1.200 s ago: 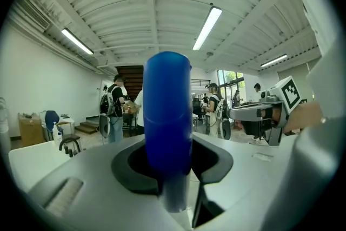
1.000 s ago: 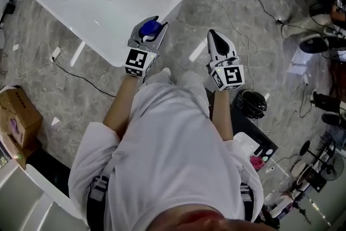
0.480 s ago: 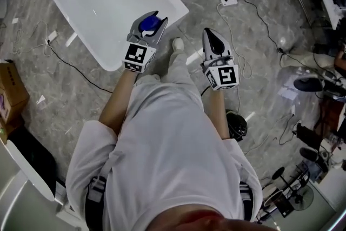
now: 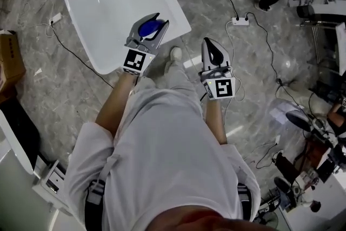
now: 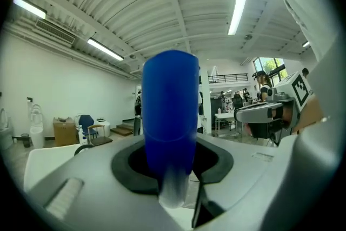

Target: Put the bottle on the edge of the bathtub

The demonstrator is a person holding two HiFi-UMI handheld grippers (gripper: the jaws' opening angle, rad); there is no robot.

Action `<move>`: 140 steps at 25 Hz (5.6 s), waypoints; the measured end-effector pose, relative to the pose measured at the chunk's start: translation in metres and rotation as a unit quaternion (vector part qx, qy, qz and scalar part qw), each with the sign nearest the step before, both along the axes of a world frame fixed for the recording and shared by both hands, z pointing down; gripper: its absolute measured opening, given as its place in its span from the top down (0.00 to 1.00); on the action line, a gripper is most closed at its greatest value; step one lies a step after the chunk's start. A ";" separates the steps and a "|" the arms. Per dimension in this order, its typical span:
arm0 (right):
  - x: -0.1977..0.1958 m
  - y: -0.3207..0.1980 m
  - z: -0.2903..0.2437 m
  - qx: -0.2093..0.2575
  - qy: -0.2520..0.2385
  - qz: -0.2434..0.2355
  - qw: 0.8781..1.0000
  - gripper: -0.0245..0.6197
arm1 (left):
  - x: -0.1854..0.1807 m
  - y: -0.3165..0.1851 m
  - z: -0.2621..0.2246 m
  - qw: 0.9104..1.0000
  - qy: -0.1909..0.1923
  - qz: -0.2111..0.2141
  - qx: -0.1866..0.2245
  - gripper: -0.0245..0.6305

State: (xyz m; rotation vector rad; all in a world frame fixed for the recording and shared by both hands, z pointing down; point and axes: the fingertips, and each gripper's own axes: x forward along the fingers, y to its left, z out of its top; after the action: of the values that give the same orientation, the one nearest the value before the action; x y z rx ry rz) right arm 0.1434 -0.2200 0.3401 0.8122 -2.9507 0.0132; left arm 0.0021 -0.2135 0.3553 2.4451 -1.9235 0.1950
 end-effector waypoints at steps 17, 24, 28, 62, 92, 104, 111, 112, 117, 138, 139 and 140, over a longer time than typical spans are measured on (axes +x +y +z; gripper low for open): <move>-0.029 -0.112 0.110 -0.015 0.008 -0.027 1.000 0.96 | -0.039 -0.127 0.153 0.999 -0.014 -0.022 -0.027 0.75; -0.049 -0.133 0.168 -0.007 -0.003 -0.018 1.000 0.96 | -0.058 -0.161 0.235 0.999 -0.023 -0.012 -0.033 0.76; -0.053 -0.141 0.209 -0.010 -0.006 -0.009 1.000 0.96 | -0.059 -0.178 0.287 0.999 -0.022 0.001 -0.042 0.76; -0.039 -0.151 0.291 -0.054 0.005 0.027 0.998 0.96 | -0.053 -0.233 0.404 0.998 -0.018 0.034 -0.046 0.76; -0.031 -0.115 0.183 -0.048 -0.013 0.027 0.998 0.96 | -0.041 -0.186 0.299 0.996 -0.046 0.051 -0.063 0.24; -0.017 -0.084 0.085 -0.029 -0.030 0.024 0.999 0.96 | -0.014 -0.143 0.201 0.994 -0.059 0.067 -0.063 0.43; -0.008 -0.078 0.033 -0.025 -0.036 0.016 0.999 0.96 | 0.000 -0.115 0.127 0.997 -0.025 0.051 -0.043 0.63; -0.007 -0.079 0.026 -0.023 -0.036 0.013 0.999 0.96 | 0.001 -0.112 0.115 0.998 -0.016 0.046 -0.039 0.66; -0.005 -0.086 -0.002 -0.014 -0.036 -0.007 0.999 0.96 | 0.004 -0.101 0.069 0.999 -0.004 0.020 -0.028 0.81; -0.016 -0.136 -0.023 0.018 -0.025 -0.089 0.996 0.96 | 0.017 -0.095 0.000 0.996 -0.010 -0.081 -0.030 0.96; -0.016 -0.137 -0.023 0.019 -0.023 -0.087 0.996 0.96 | 0.016 -0.096 -0.004 0.996 -0.011 -0.081 -0.026 0.96; -0.016 -0.137 -0.023 0.021 -0.018 -0.085 0.996 0.96 | 0.016 -0.096 -0.008 0.996 -0.012 -0.081 -0.023 0.96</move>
State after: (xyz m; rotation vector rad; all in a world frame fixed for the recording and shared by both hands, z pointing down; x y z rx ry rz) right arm 0.1272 -0.3573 0.3176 0.5671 -3.0535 -0.0462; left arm 0.0177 -0.3095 0.3471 2.2562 -2.0899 0.2619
